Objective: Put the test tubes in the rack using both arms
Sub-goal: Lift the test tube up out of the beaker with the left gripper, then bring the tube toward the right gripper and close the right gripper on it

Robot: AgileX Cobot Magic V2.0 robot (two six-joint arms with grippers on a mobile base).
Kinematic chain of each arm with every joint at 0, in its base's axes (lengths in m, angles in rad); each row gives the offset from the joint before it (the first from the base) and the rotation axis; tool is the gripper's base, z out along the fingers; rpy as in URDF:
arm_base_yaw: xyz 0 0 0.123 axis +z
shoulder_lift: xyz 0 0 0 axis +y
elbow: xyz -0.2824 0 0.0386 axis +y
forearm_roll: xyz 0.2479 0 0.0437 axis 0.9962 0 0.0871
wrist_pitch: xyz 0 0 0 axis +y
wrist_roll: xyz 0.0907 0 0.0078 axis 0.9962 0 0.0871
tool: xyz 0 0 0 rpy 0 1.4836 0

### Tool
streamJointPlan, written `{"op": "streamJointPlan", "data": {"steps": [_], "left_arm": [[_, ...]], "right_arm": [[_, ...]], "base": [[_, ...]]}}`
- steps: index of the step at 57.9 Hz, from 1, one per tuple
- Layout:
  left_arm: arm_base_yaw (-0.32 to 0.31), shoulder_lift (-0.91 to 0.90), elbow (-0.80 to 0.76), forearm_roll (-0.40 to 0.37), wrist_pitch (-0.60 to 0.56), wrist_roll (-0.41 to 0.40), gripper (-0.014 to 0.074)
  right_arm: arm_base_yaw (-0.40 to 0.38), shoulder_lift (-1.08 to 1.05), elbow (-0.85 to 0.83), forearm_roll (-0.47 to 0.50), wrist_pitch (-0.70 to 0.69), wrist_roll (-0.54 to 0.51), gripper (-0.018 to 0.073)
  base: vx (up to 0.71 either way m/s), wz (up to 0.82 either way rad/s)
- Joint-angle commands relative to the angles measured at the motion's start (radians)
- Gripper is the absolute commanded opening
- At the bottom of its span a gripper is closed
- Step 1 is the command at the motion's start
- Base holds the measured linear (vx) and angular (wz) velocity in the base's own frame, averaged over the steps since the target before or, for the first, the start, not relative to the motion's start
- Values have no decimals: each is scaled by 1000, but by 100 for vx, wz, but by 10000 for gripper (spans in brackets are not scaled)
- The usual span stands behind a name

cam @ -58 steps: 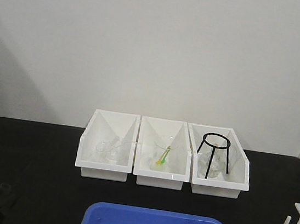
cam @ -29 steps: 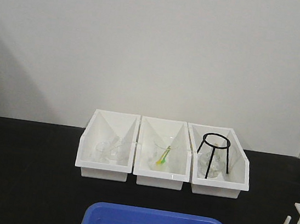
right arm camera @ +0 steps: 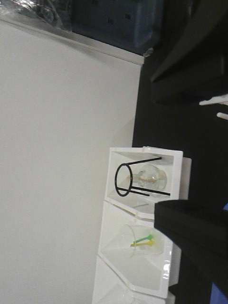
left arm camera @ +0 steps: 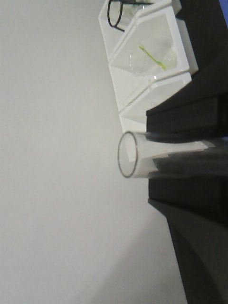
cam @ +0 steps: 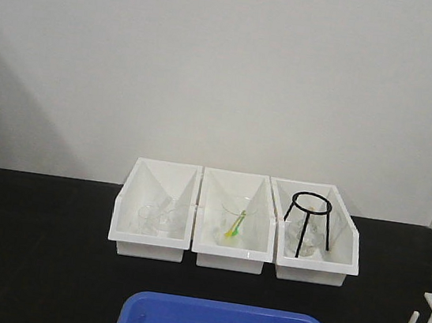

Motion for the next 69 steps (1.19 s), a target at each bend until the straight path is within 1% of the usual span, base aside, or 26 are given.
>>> {"op": "streamJointPlan", "data": {"steps": [1,7,12,20,25,29,34,42,47,58,65,69], "left_arm": [[-64,18,-51,-7,-88,-11,-20],[-142,64,-63,-7,-107,-11,-20],[-200,106,-76,-7,-144,-11,-20],[-277,173,-110,-7,-191,-23,-20],[-322,217,-143,-7,-198,-66,-20],[-357,247,-167,-6,-204,-87,-20],[-399,272,-189,-7,-224,-89,-20],[-450,283,-212,-6,-229,-158,-20],[-469,281,-212,-6,-248,-167,-20],[-498,282,-212,-5,-250,-166,-20],[-512,282,-212,18,-270,-165,-20],[-522,282,-212,36,-285,-165,-20]], "right_arm": [[-1,8,-35,12,-31,-3,478],[25,27,-35,42,-5,-4,478],[85,52,-35,53,-3,-4,478],[234,106,-35,56,-13,-4,478],[338,142,-35,56,-46,-4,478],[408,169,-35,55,-98,-4,478],[478,200,-35,55,-150,-4,478],[572,236,-35,55,-245,-3,478],[611,254,-35,55,-290,-3,478],[681,295,-35,55,-391,3,478],[699,328,-35,55,-461,46,478],[699,345,-35,51,-509,96,484]], "base": [[0,0],[0,0],[0,0],[0,0],[0,0],[0,0],[0,0],[0,0],[0,0],[0,0],[0,0],[0,0]]}}
